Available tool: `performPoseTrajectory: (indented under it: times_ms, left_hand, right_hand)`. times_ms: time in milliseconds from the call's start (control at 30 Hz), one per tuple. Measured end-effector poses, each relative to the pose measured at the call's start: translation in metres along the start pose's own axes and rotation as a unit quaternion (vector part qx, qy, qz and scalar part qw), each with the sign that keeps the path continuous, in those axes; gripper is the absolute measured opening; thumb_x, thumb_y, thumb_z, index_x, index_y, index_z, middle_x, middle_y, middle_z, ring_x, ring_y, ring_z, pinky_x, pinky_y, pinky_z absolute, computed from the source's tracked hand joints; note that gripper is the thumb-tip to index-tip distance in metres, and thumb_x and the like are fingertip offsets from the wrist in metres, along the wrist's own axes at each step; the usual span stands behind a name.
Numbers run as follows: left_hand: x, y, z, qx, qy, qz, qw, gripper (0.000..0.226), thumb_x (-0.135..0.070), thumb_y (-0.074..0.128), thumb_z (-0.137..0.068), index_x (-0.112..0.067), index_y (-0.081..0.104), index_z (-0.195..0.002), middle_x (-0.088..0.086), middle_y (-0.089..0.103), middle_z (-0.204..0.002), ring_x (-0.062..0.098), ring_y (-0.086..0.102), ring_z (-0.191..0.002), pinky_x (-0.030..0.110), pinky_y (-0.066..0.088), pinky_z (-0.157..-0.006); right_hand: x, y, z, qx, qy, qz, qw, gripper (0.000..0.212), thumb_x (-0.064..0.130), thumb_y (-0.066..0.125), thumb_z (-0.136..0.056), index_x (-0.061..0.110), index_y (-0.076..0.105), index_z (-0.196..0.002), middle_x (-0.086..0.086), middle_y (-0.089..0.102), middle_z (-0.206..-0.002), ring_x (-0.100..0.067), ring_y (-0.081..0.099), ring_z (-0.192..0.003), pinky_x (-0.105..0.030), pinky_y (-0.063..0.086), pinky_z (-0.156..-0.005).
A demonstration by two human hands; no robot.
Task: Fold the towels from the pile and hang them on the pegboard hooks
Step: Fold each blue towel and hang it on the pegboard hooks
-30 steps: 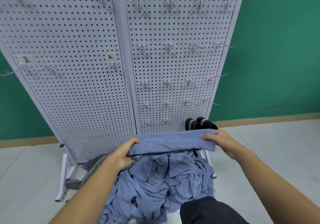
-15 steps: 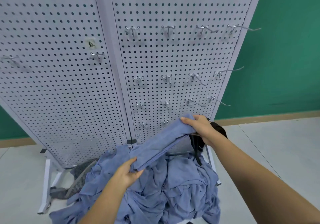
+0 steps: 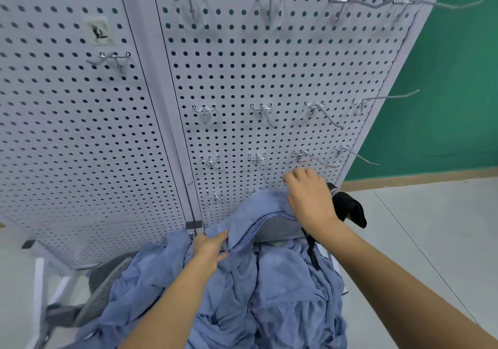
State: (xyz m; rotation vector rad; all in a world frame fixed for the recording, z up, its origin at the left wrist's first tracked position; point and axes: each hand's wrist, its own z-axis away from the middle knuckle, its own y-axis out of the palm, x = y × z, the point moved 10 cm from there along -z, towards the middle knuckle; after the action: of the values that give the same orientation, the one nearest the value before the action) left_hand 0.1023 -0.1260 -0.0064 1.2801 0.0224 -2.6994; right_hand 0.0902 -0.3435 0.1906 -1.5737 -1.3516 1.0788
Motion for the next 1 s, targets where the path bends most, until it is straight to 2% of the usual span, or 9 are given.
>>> performPoseTrajectory:
  times_ms: [100, 167, 267, 333, 433, 567, 767, 933, 1000]
  left_hand:
    - [-0.024, 0.002, 0.019, -0.063, 0.135, -0.214, 0.965, 0.055, -0.005, 0.066, -0.085, -0.002, 0.041, -0.135, 0.014, 0.053, -0.124, 0.032, 0.053, -0.11, 0.038, 0.045, -0.089]
    - [-0.035, 0.019, 0.032, -0.036, 0.23, -0.283, 0.93, 0.073, -0.005, 0.069, -0.081, -0.006, 0.03, -0.144, 0.011, 0.037, -0.145, 0.029, 0.04, -0.13, 0.036, 0.04, -0.101]
    - [-0.035, 0.061, 0.048, 0.081, 0.286, -0.338, 0.893, 0.085, -0.024, 0.078, -0.061, -0.018, 0.039, -0.137, 0.003, 0.049, -0.133, 0.023, 0.05, -0.118, 0.04, 0.047, -0.097]
    - [-0.035, 0.075, 0.049, 0.085, 0.294, -0.352, 0.884, 0.09, -0.038, 0.079, -0.055, -0.021, 0.04, -0.134, -0.002, 0.052, -0.126, 0.021, 0.052, -0.114, 0.041, 0.049, -0.092]
    - [-0.047, 0.077, 0.051, 0.019, 0.331, -0.38, 0.863, 0.066, -0.02, 0.072, -0.077, -0.013, 0.041, -0.134, 0.007, 0.046, -0.128, 0.026, 0.046, -0.117, 0.038, 0.043, -0.095]
    - [-0.066, 0.066, 0.065, -0.015, 0.38, -0.322, 0.867, 0.029, -0.008, 0.05, -0.091, -0.013, 0.054, -0.119, 0.007, 0.062, -0.11, 0.02, 0.056, -0.091, 0.033, 0.046, -0.074]
    - [-0.118, 0.072, 0.116, -0.06, 0.51, -0.268, 0.815, 0.033, -0.011, 0.049, -0.096, -0.018, 0.055, -0.127, -0.01, 0.056, -0.117, 0.01, 0.051, -0.105, 0.019, 0.037, -0.08]
    - [-0.099, 0.093, 0.089, -0.047, 0.459, -0.481, 0.745, 0.059, -0.007, 0.045, -0.094, -0.022, 0.028, -0.148, 0.001, 0.042, -0.14, 0.022, 0.038, -0.125, 0.035, 0.038, -0.101]
    - [-0.082, 0.092, 0.08, -0.008, 0.442, -0.477, 0.76, 0.074, -0.003, 0.05, -0.089, -0.022, 0.014, -0.151, 0.002, 0.033, -0.146, 0.023, 0.036, -0.127, 0.034, 0.04, -0.101]
  right_hand:
    - [0.011, 0.025, 0.01, 0.101, 0.002, -0.121, 0.987, 0.035, -0.001, 0.054, -0.086, 0.011, 0.057, -0.12, -0.01, 0.059, -0.114, -0.031, 0.054, -0.106, -0.038, 0.049, -0.075]
    - [0.012, 0.046, 0.022, 0.179, 0.029, -0.217, 0.959, 0.045, 0.003, 0.048, -0.09, 0.013, 0.048, -0.134, -0.009, 0.056, -0.128, -0.029, 0.052, -0.117, -0.042, 0.051, -0.087]
    - [0.018, 0.058, 0.036, 0.229, 0.036, -0.34, 0.912, 0.062, 0.011, 0.057, -0.085, 0.015, 0.037, -0.144, -0.007, 0.051, -0.138, -0.026, 0.048, -0.127, -0.04, 0.044, -0.101]
    - [0.021, 0.059, 0.041, 0.25, 0.035, -0.37, 0.894, 0.072, 0.016, 0.065, -0.081, 0.014, 0.033, -0.146, -0.007, 0.048, -0.14, -0.024, 0.047, -0.127, -0.034, 0.041, -0.103]
    - [0.016, 0.049, 0.038, 0.196, 0.046, -0.361, 0.911, 0.067, 0.023, 0.067, -0.086, 0.014, 0.035, -0.145, -0.006, 0.046, -0.141, -0.023, 0.046, -0.128, -0.033, 0.04, -0.104]
    - [0.007, 0.034, 0.03, 0.118, 0.049, -0.328, 0.936, 0.045, 0.014, 0.053, -0.093, 0.018, 0.046, -0.138, -0.01, 0.061, -0.122, -0.028, 0.058, -0.11, -0.042, 0.049, -0.088]
    - [-0.029, 0.027, 0.029, 0.034, 0.161, -0.378, 0.911, 0.028, 0.012, 0.048, -0.096, 0.011, 0.05, -0.123, -0.016, 0.063, -0.09, -0.033, 0.06, -0.079, -0.045, 0.052, -0.068]
    - [-0.013, 0.062, 0.037, 0.199, 0.143, -0.266, 0.932, 0.011, 0.013, 0.054, -0.092, 0.005, 0.048, -0.098, -0.017, 0.059, -0.094, -0.031, 0.056, -0.079, -0.036, 0.046, -0.064]
    - [-0.002, 0.074, 0.043, 0.241, 0.121, -0.271, 0.924, 0.02, 0.01, 0.06, -0.088, 0.004, 0.051, -0.105, -0.017, 0.062, -0.102, -0.033, 0.061, -0.088, -0.04, 0.053, -0.074]
